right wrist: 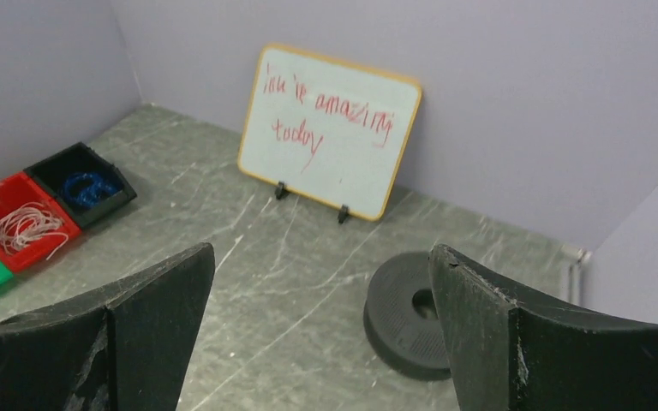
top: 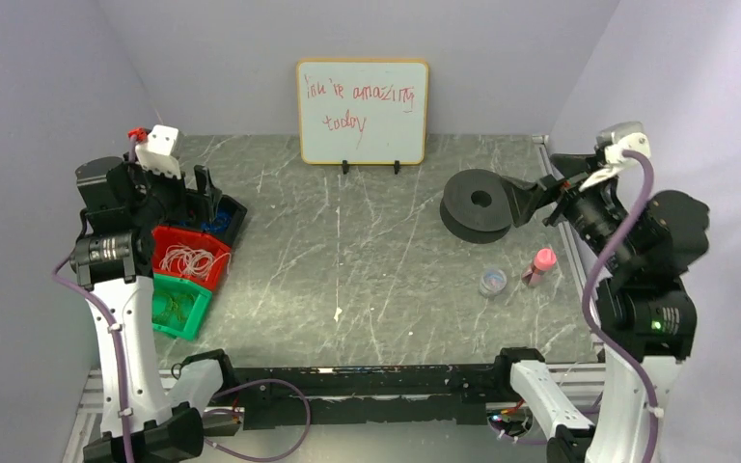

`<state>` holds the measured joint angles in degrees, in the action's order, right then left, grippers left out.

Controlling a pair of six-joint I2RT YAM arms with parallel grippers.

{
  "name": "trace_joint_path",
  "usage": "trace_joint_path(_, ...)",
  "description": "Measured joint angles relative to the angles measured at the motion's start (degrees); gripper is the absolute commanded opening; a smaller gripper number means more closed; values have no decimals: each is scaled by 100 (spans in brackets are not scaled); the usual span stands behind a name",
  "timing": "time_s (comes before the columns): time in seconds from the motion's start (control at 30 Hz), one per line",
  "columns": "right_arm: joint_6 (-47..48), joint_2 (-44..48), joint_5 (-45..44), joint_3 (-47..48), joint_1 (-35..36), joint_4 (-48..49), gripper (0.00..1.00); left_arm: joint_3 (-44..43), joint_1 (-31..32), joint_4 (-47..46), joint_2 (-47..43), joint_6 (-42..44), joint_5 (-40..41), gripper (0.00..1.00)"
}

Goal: Wrap the cables
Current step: Pick up the cable from the storage box.

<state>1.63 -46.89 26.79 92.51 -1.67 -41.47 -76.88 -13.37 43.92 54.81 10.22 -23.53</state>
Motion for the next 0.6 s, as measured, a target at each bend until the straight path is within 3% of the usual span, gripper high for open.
trace_joint_path(0.6,485,-256,826,-1853,4,518,99,179,-317,9,535,39,-968,94)
